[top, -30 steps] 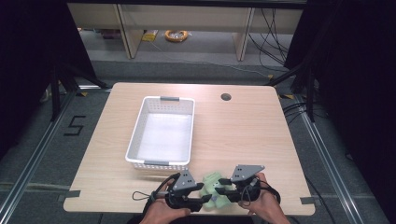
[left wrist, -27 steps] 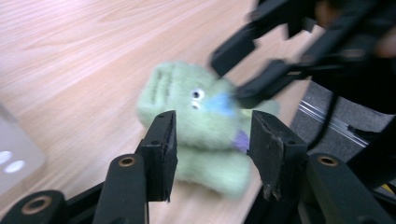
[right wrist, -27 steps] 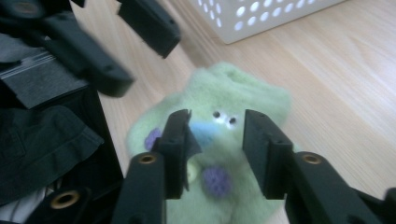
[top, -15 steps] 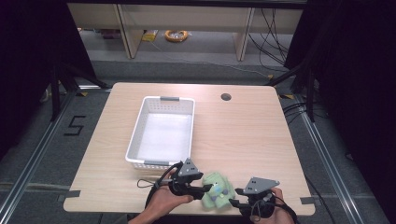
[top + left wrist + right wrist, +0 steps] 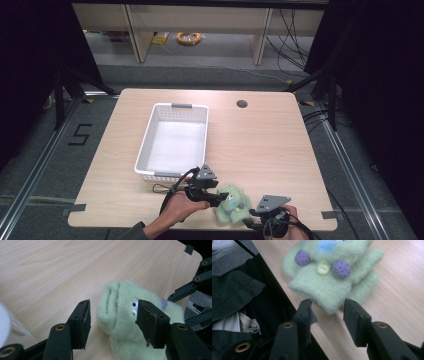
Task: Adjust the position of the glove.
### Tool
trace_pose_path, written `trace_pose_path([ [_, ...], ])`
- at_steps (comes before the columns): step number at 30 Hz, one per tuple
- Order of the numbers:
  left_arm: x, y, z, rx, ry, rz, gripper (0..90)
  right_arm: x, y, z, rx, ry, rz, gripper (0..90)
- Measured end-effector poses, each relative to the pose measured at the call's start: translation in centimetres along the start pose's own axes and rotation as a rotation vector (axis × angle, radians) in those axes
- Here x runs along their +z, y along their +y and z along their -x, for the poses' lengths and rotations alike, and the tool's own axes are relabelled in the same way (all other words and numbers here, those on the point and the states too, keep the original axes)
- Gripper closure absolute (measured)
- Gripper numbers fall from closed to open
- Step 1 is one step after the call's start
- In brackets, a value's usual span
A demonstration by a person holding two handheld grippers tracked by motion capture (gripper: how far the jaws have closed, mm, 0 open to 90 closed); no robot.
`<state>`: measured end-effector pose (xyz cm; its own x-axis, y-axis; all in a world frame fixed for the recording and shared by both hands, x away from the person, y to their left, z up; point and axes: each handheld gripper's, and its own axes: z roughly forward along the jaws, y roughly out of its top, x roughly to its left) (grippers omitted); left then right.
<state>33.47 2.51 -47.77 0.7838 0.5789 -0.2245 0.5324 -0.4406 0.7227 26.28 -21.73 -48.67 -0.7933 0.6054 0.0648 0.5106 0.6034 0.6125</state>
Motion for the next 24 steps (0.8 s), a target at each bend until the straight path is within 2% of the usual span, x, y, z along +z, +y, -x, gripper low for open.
trace_pose_path([
  [1, 0.3, -0.2, -0.1, 0.002, -0.018, -0.005, 44.4, 0.1, 0.0, -0.1, 0.001, -0.001, -0.012, 63.4],
  [2, 0.5, -0.4, 0.0, -0.018, -0.022, -0.007, 44.4, 0.1, 0.0, -0.1, 0.001, -0.001, -0.012, 63.4],
  [3, 0.7, -0.8, -0.1, -0.035, -0.049, -0.024, 45.4, 0.0, 0.0, 0.0, 0.000, -0.006, -0.018, 67.5],
  [7, 0.7, -1.0, -0.3, -0.028, -0.060, -0.027, 52.9, 0.2, -0.1, 0.3, -0.036, -0.004, -0.002, 72.6],
  [8, 0.7, -1.0, -0.3, -0.037, -0.075, -0.028, 52.9, 0.2, -0.1, 0.3, -0.036, -0.004, -0.002, 72.6],
  [9, 0.6, -1.0, -0.4, -0.037, -0.074, -0.021, 59.1, 0.4, -0.1, 0.4, -0.045, -0.001, 0.005, 78.4],
  [11, 0.5, -1.0, -0.3, -0.029, -0.068, -0.018, 62.0, 0.4, -0.1, 0.4, -0.049, 0.001, 0.007, 80.5],
  [12, 0.5, -1.1, -0.4, -0.012, -0.062, -0.015, 69.0, 0.3, 0.0, 0.4, -0.065, -0.003, 0.006, 84.3],
  [16, 0.3, -1.2, -0.3, -0.001, -0.054, -0.008, 75.5, 0.1, 0.0, 0.3, -0.059, -0.008, 0.013, 86.2],
  [17, 0.2, -1.2, -0.2, -0.001, -0.062, -0.005, 75.5, 0.0, 0.0, 0.3, -0.060, -0.011, 0.026, 86.5],
  [18, -0.3, -1.1, 0.0, -0.007, -0.064, 0.014, 76.3, -0.4, 0.1, 0.3, -0.045, -0.022, 0.032, 86.9],
  [22, -1.4, -1.0, 0.7, -0.015, -0.072, 0.048, 76.4, -1.3, 0.4, 0.6, -0.042, -0.022, 0.050, 87.3],
  [23, -2.2, -1.1, 1.3, -0.026, -0.095, 0.083, 76.4, -1.9, 0.6, 1.1, -0.036, -0.028, 0.055, 87.4],
  [24, -2.2, -1.1, 1.3, -0.026, -0.095, 0.083, 76.4, -1.9, 0.6, 1.1, -0.036, -0.028, 0.055, 87.4],
])
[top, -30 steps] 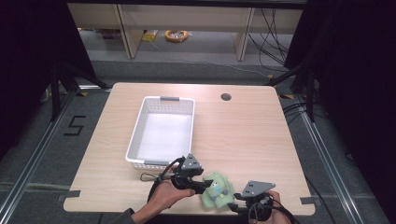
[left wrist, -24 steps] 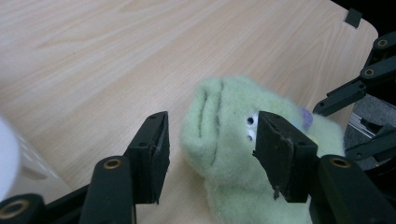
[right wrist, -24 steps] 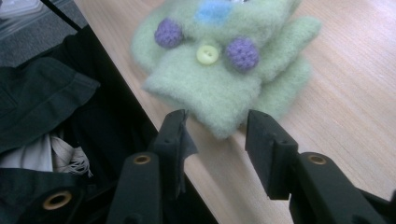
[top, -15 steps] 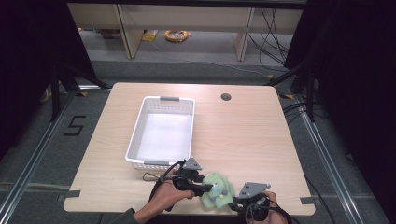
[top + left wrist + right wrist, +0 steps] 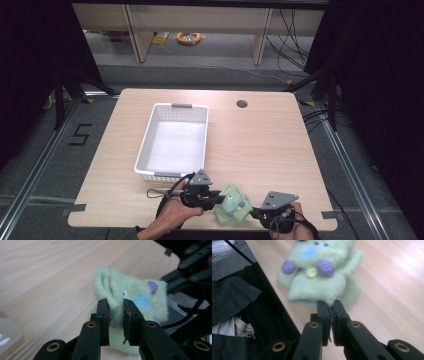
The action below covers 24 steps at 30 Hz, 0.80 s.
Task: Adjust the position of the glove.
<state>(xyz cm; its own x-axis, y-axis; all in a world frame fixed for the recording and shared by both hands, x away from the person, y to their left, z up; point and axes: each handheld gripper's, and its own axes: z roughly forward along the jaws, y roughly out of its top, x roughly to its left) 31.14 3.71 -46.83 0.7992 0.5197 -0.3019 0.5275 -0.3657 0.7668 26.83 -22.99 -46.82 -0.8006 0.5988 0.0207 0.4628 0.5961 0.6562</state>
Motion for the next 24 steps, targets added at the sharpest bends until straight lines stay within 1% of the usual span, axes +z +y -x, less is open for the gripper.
trace_pose_path([
  [1, -0.3, -0.2, 0.3, -0.009, -0.007, 0.007, 76.4, 0.0, 0.0, 0.2, -0.002, -0.010, 0.015, 87.5],
  [2, -0.6, -0.4, 0.7, -0.020, -0.020, 0.019, 76.4, -0.2, 0.2, 0.5, -0.012, -0.011, 0.015, 87.7],
  [3, -0.9, -0.8, 1.4, -0.021, -0.023, 0.030, 76.4, -0.4, 0.5, 1.0, -0.009, -0.018, 0.017, 87.8],
  [4, -0.9, -0.8, 1.4, -0.021, -0.023, 0.030, 76.4, -0.4, 0.5, 1.0, -0.009, -0.018, 0.017, 87.8],
  [5, -0.9, -1.1, 1.7, -0.029, -0.031, 0.038, 76.4, -0.4, 0.8, 1.5, -0.008, -0.012, 0.020, 88.0],
  [6, -0.9, -1.3, 1.9, -0.041, -0.040, 0.041, 76.4, -0.4, 0.8, 1.5, -0.008, -0.012, 0.020, 88.0],
  [7, -0.9, -1.8, 2.3, -0.048, -0.039, 0.041, 76.4, -0.1, 1.2, 2.0, -0.029, -0.008, 0.017, 88.1],
  [8, -0.9, -1.8, 2.3, -0.048, -0.039, 0.041, 76.4, -0.1, 1.2, 2.0, -0.029, -0.008, 0.017, 88.1],
  [9, -0.8, -2.0, 2.5, -0.057, -0.036, 0.043, 76.4, -0.1, 1.4, 2.1, -0.028, 0.000, 0.005, 88.2],
  [10, -0.7, -2.2, 2.6, -0.061, -0.025, 0.050, 76.3, 0.2, 1.8, 2.5, -0.060, 0.012, -0.013, 88.2],
  [11, -0.7, -2.3, 2.5, -0.076, -0.049, 0.047, 76.3, 0.5, 1.8, 2.5, -0.058, 0.015, -0.007, 88.2],
  [12, -0.8, -2.6, 2.6, -0.092, -0.030, 0.049, 76.3, 0.7, 2.1, 2.7, -0.061, 0.017, -0.013, 88.2],
  [13, -0.7, -2.8, 2.6, -0.095, -0.040, 0.049, 76.3, 0.8, 2.2, 2.8, -0.059, 0.025, -0.019, 88.2],
  [16, -0.5, -3.1, 2.6, -0.106, -0.042, 0.038, 76.0, 1.1, 2.4, 3.3, -0.068, 0.039, -0.028, 88.2],
  [17, -0.4, -3.2, 2.5, -0.117, -0.037, 0.046, 75.8, 1.5, 2.6, 3.6, -0.081, 0.043, -0.040, 88.3],
  [18, -0.3, -3.3, 2.5, -0.120, -0.027, 0.046, 75.8, 1.5, 2.6, 3.6, -0.081, 0.043, -0.040, 88.3],
  [19, -0.1, -3.5, 2.4, -0.134, -0.030, 0.041, 75.5, 2.1, 2.7, 3.7, -0.085, 0.046, -0.038, 88.3],
  [20, -0.1, -3.5, 2.4, -0.134, -0.030, 0.041, 75.4, 2.3, 2.7, 3.8, -0.082, 0.048, -0.047, 88.3],
  [21, 0.1, -3.8, 2.4, -0.139, -0.033, 0.028, 75.4, 2.6, 2.7, 3.8, -0.079, 0.049, -0.057, 88.2],
  [22, 0.1, -3.8, 2.4, -0.139, -0.033, 0.028, 75.3, 2.7, 2.7, 3.9, -0.088, 0.062, -0.063, 88.2],
  [24, 0.2, -4.0, 2.5, -0.144, -0.037, 0.023, 75.2, 2.9, 2.6, 4.0, -0.087, 0.067, -0.062, 88.2],
])
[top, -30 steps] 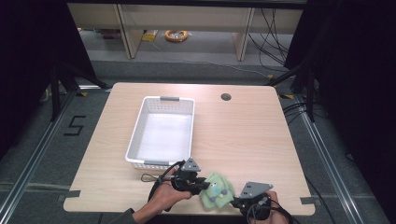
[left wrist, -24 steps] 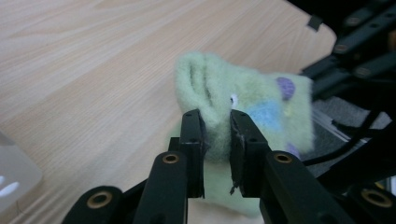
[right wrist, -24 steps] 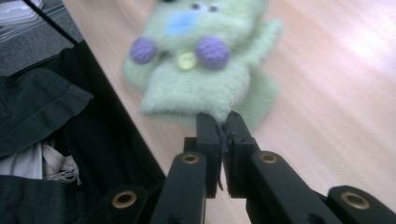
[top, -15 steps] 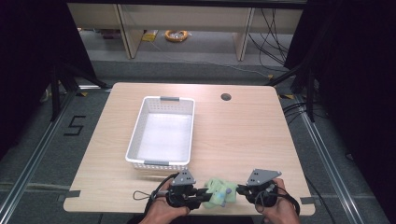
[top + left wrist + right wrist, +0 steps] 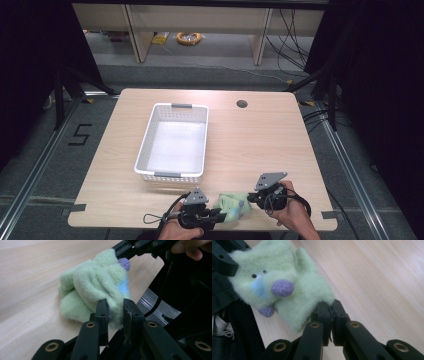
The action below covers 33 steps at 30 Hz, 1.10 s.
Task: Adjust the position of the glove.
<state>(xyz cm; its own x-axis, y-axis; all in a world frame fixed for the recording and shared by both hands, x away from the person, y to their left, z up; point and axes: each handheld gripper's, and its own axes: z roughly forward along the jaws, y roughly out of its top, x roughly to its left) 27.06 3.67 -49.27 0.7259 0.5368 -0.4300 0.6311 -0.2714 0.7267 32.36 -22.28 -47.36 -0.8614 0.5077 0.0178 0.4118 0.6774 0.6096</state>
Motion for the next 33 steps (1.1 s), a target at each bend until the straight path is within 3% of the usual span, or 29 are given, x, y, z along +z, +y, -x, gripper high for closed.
trace_pose_path([
  [1, 0.0, -0.1, -0.1, -0.016, -0.014, -0.006, 74.8, 0.1, -0.1, 0.2, -0.012, 0.006, 0.000, 88.2],
  [2, 0.0, -0.1, -0.1, -0.016, -0.014, -0.006, 74.7, -0.1, -0.3, 0.1, 0.010, -0.013, -0.019, 88.1],
  [3, 0.2, -0.3, 0.0, -0.023, -0.010, -0.001, 74.4, -0.1, -0.4, 0.1, 0.021, -0.001, -0.022, 88.1],
  [10, 0.3, -0.6, -0.2, -0.038, -0.022, -0.024, 73.5, 0.9, -0.8, 0.6, 0.040, 0.007, -0.014, 85.9],
  [14, 0.3, -0.8, -0.2, -0.038, -0.023, -0.030, 70.2, 0.7, -1.0, 1.0, 0.060, -0.007, -0.021, 76.4],
  [16, -0.1, -0.7, -0.3, -0.035, -0.030, -0.027, 66.2, 0.3, -1.2, 1.2, 0.095, -0.036, 0.004, 68.9],
  [18, -0.3, -0.6, -0.4, -0.030, -0.026, -0.026, 63.1, 0.0, -1.2, 1.2, 0.116, -0.034, 0.007, 65.7],
  [19, -0.8, -0.5, -0.6, -0.032, -0.013, -0.009, 61.0, -0.5, -1.3, 1.3, 0.147, -0.045, 0.043, 59.9],
  [20, -0.8, -0.5, -0.6, -0.032, -0.013, -0.009, 60.1, -0.5, -1.3, 1.3, 0.147, -0.045, 0.043, 59.9],
  [21, -1.2, -0.4, -0.9, -0.041, 0.006, 0.013, 59.4, -1.4, -1.4, 1.1, 0.223, -0.044, 0.058, 56.1],
  [23, -1.5, -0.3, -1.1, -0.055, 0.006, 0.018, 58.1, -1.6, -1.5, 1.2, 0.198, -0.052, 0.078, 54.5],
  [25, -2.0, -0.2, -1.6, -0.072, 0.029, 0.035, 56.0, -1.9, -1.4, 0.7, 0.277, -0.049, 0.114, 49.9],
  [31, -2.0, -0.2, -2.2, -0.092, 0.055, 0.038, 53.0, -1.6, -0.9, 0.1, 0.306, -0.010, 0.110, 48.0],
  [33, -1.9, 0.0, -2.4, -0.096, 0.063, 0.039, 52.3, -1.3, -0.8, -0.1, 0.296, -0.007, 0.103, 48.1],
])
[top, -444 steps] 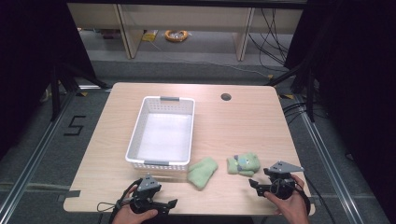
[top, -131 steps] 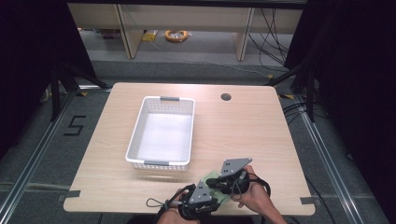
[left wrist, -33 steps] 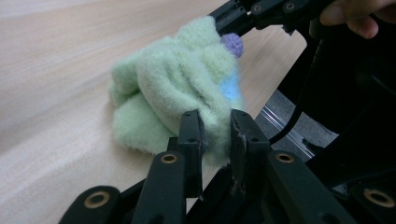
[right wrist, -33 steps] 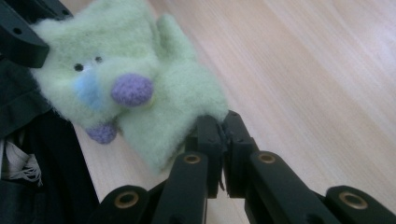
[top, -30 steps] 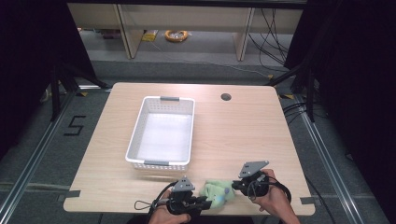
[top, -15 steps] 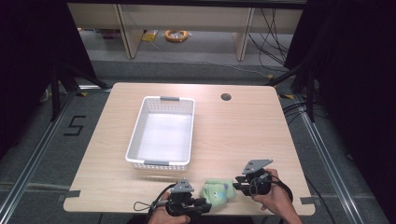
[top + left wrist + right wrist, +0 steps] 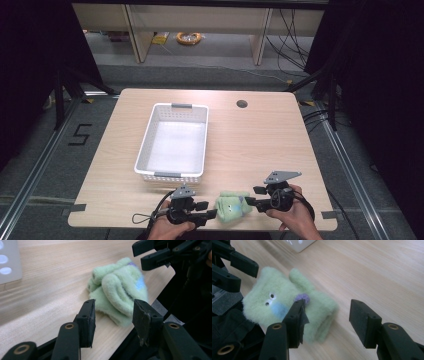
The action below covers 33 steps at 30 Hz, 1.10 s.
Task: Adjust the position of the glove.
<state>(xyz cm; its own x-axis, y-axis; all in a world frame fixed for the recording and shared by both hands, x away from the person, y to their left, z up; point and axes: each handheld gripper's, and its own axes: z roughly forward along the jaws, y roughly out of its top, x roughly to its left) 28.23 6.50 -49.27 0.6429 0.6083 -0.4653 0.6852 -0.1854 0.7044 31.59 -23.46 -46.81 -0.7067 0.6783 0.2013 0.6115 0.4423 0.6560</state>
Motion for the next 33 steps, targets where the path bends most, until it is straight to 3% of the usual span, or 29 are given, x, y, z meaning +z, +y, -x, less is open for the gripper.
trace_pose_path([
  [2, 0.1, 0.2, 0.0, 0.003, 0.002, 0.000, 51.3, 0.4, 0.1, 0.0, -0.003, -0.002, -0.006, 48.4],
  [3, 0.2, 0.4, -0.1, -0.002, 0.006, 0.004, 51.3, 0.4, 0.1, -0.1, 0.020, 0.003, -0.013, 48.3],
  [9, 0.5, 0.6, -0.3, -0.028, 0.010, -0.013, 50.2, 0.5, 0.1, 0.1, 0.009, -0.004, -0.011, 48.4],
  [10, 0.6, 0.6, -0.2, -0.036, 0.011, -0.011, 49.5, 0.8, 0.0, 0.0, 0.020, -0.004, 0.022, 48.4],
  [11, 0.9, 0.8, -0.1, -0.045, 0.016, -0.022, 47.3, 0.6, 0.2, -0.1, 0.016, -0.004, -0.005, 48.3],
  [16, 1.9, 0.9, -0.5, -0.061, 0.037, -0.056, 43.9, 1.1, 0.4, -0.3, 0.001, 0.002, -0.018, 48.4],
  [19, 2.3, 0.8, -0.6, -0.077, 0.038, -0.073, 42.3, 1.4, 0.3, -0.4, 0.026, 0.012, -0.034, 49.5],
  [21, 2.4, 0.9, -0.7, -0.085, 0.032, -0.085, 42.4, 1.5, 0.3, -0.2, 0.004, 0.009, -0.039, 49.7],
  [27, 2.7, 0.4, -0.5, -0.091, 0.028, -0.113, 43.5, 2.1, -0.2, 0.1, 0.042, 0.019, -0.061, 52.9],
  [29, 2.9, 0.3, -0.5, -0.093, 0.026, -0.123, 43.7, 2.1, -0.2, 0.2, 0.057, 0.022, -0.093, 53.2],
  [33, 3.2, 0.4, -0.3, -0.082, 0.029, -0.125, 44.7, 2.5, -0.5, 0.3, 0.073, 0.037, -0.077, 53.3],
])
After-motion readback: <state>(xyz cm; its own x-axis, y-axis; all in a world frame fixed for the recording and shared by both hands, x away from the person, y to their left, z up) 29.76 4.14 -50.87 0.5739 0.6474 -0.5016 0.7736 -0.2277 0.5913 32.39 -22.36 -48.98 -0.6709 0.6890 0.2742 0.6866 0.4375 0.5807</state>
